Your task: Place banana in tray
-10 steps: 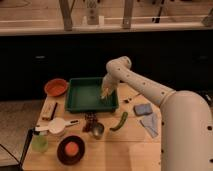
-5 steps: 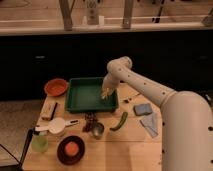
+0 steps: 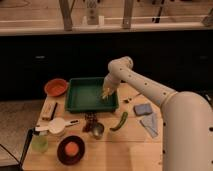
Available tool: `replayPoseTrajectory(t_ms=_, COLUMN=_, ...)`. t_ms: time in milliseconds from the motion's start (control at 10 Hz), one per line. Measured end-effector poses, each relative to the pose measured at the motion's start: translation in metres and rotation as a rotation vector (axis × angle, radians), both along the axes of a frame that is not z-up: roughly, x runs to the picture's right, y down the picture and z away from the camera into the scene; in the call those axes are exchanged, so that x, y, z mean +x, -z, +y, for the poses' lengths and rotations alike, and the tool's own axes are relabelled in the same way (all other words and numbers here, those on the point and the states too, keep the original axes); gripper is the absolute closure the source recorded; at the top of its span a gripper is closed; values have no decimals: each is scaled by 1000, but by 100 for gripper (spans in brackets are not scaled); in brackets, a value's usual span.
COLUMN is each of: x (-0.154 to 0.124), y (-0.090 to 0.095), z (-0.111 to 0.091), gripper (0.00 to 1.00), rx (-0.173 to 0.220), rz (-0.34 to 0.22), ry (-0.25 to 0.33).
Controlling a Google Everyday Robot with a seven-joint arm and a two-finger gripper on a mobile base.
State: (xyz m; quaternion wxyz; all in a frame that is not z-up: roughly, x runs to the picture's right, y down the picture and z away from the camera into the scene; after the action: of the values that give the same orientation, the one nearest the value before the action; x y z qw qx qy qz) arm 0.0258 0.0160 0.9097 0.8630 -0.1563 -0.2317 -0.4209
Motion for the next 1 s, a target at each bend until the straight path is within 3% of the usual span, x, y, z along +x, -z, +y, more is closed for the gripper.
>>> replayPoseTrajectory(t_ms=500, x=-6, y=2, z=1, gripper=42, rx=-10, rz=-26, ry=14)
replayPoseTrajectory(t_ms=600, x=-8, y=2, z=1, gripper=29, rx=-11, rz=-34, ry=21)
replayPoseTrajectory(t_ms=800, x=-11, y=3, z=0, gripper=20, rx=-13, rz=-44, ry=29)
replayPoseTrajectory(t_ms=1000, x=-15, y=4, z=-2, gripper=20, rx=-15, rz=-56, ry=38)
